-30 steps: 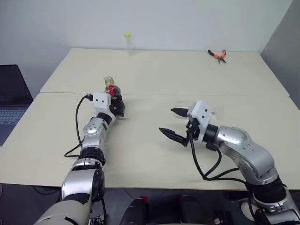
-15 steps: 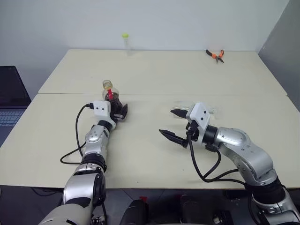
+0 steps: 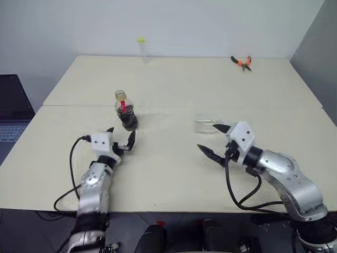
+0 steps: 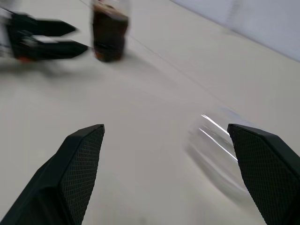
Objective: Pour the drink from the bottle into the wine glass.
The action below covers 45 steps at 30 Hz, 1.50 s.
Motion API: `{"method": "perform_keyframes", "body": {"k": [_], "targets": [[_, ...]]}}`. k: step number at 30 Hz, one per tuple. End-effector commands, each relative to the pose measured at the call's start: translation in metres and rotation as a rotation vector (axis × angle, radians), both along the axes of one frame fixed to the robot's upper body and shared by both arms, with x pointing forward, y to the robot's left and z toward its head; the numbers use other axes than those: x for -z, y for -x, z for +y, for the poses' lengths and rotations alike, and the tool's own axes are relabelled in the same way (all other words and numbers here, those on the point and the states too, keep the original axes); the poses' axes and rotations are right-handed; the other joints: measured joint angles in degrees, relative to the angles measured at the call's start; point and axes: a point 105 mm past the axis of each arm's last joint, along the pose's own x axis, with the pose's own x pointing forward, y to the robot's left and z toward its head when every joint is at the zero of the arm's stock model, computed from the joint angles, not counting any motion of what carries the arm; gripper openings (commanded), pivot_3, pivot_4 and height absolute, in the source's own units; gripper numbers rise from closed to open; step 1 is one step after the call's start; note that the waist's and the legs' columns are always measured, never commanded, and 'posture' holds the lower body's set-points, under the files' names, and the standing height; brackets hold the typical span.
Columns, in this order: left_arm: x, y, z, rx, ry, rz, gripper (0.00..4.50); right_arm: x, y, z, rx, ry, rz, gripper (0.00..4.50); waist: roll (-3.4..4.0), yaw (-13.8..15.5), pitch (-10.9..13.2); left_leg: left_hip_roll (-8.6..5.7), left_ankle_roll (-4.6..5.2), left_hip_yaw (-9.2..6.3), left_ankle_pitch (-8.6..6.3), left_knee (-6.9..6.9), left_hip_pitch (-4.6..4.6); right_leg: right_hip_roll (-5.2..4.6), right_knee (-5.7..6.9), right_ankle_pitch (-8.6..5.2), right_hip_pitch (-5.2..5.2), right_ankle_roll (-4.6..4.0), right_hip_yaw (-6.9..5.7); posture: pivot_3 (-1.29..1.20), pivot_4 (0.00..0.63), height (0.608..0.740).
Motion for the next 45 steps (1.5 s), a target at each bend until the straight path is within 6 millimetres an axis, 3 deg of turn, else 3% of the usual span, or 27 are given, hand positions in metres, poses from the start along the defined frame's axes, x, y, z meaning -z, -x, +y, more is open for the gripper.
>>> {"method": "perform_keyframes", "body": {"k": [1, 4, 7, 12, 18, 28, 31, 35, 41, 42, 45], "targets": [[-0.012, 0.016, -0.030, 0.140, -0.036, 0.005, 4.46, -0.007, -0.010, -0.023, 0.138, 0.173, -0.212, 4.50, 0.00, 0.1, 0.0, -0.01, 0.01, 0.01, 0.00, 0.00, 0.02, 0.00, 0.00, 0.00, 0.03, 0.00, -0.01, 0.00, 0.150, 0.740], [-0.016, 0.020, -0.056, 0.296, -0.013, 0.032, 4.46, -0.003, -0.016, -0.026, 0.175, 0.371, -0.403, 4.50, 0.00, 0.7, 0.0, -0.02, 0.00, -0.01, 0.00, 0.03, 0.02, 0.04, 0.03, 0.00, 0.07, 0.00, -0.10, 0.00, 0.150, 0.740], [-0.021, 0.018, -0.077, 0.481, 0.040, 0.084, 4.46, 0.018, -0.027, -0.032, 0.240, 0.583, -0.484, 4.50, -0.01, 0.7, 0.0, 0.00, -0.05, 0.07, 0.03, 0.02, 0.05, 0.28, 0.04, 0.00, 0.09, 0.00, -0.12, 0.00, 0.150, 0.740], [-0.039, 0.022, -0.092, 0.750, 0.004, 0.126, 4.46, 0.035, -0.049, -0.043, 0.306, 0.834, -0.541, 4.50, 0.00, -0.2, 0.0, 0.04, -0.24, 0.27, 0.14, 0.00, 0.06, 0.33, 0.02, 0.00, 0.02, 0.00, 0.03, 0.00, 0.150, 0.740], [-0.050, 0.020, -0.100, 0.936, -0.174, 0.109, 4.46, 0.040, -0.073, -0.045, 0.362, 0.924, -0.581, 4.50, 0.00, -0.2, 0.0, 0.07, -0.23, 0.31, 0.14, -0.03, 0.11, 0.37, 0.02, 0.00, 0.03, -0.02, 0.06, 0.00, 0.150, 0.740], [-0.048, 0.005, -0.109, 0.969, -0.217, 0.051, 4.46, 0.045, -0.103, -0.045, 0.423, 0.992, -0.610, 4.50, -0.01, -0.4, 0.0, 0.07, -0.23, 0.37, 0.13, 0.00, 0.13, 0.36, 0.03, 0.02, 0.03, -0.03, 0.12, 0.00, 0.150, 0.740], [-0.043, 0.002, -0.108, 0.956, -0.210, 0.051, 4.50, 0.045, -0.108, -0.045, 0.451, 0.985, -0.612, 3.89, -0.03, -0.4, 0.0, 0.08, -0.23, 0.34, 0.13, 0.00, 0.13, 0.37, 0.04, 0.02, 0.02, -0.04, 0.10, 0.00, 0.150, 0.740], [-0.042, 0.000, -0.109, 0.947, -0.202, 0.040, 4.50, 0.051, -0.108, -0.050, 0.481, 0.987, -0.586, 2.52, -0.05, -0.4, -0.1, 0.07, -0.22, 0.35, 0.13, 0.00, 0.13, 0.36, 0.04, 0.02, 0.02, -0.04, 0.11, 0.00, 0.150, 0.740], [-0.043, -0.001, -0.104, 0.905, -0.177, 0.030, 4.50, 0.022, -0.105, -0.054, 0.558, 0.904, -0.618, 0.44, -0.05, -0.5, -0.1, 0.08, -0.21, 0.33, 0.12, 0.00, 0.12, 0.37, 0.05, 0.02, 0.02, -0.04, 0.11, 0.00, 0.150, 0.740], [-0.043, -0.001, -0.103, 0.899, -0.173, 0.030, 4.50, 0.019, -0.104, -0.055, 0.565, 0.895, -0.621, 0.20, -0.05, -0.4, -0.1, 0.07, -0.21, 0.32, 0.12, 0.00, 0.11, 0.36, 0.06, 0.02, 0.01, -0.04, 0.10, 0.00, 0.150, 0.740], [-0.043, -0.001, -0.098, 0.874, -0.161, 0.036, 4.50, 0.006, -0.097, -0.054, 0.558, 0.823, -0.612, 0.15, -0.04, -0.4, 0.0, 0.05, -0.21, 0.31, 0.12, 0.00, 0.07, 0.35, 0.05, 0.02, -0.02, -0.04, 0.10, 0.00, 0.150, 0.740]]}}
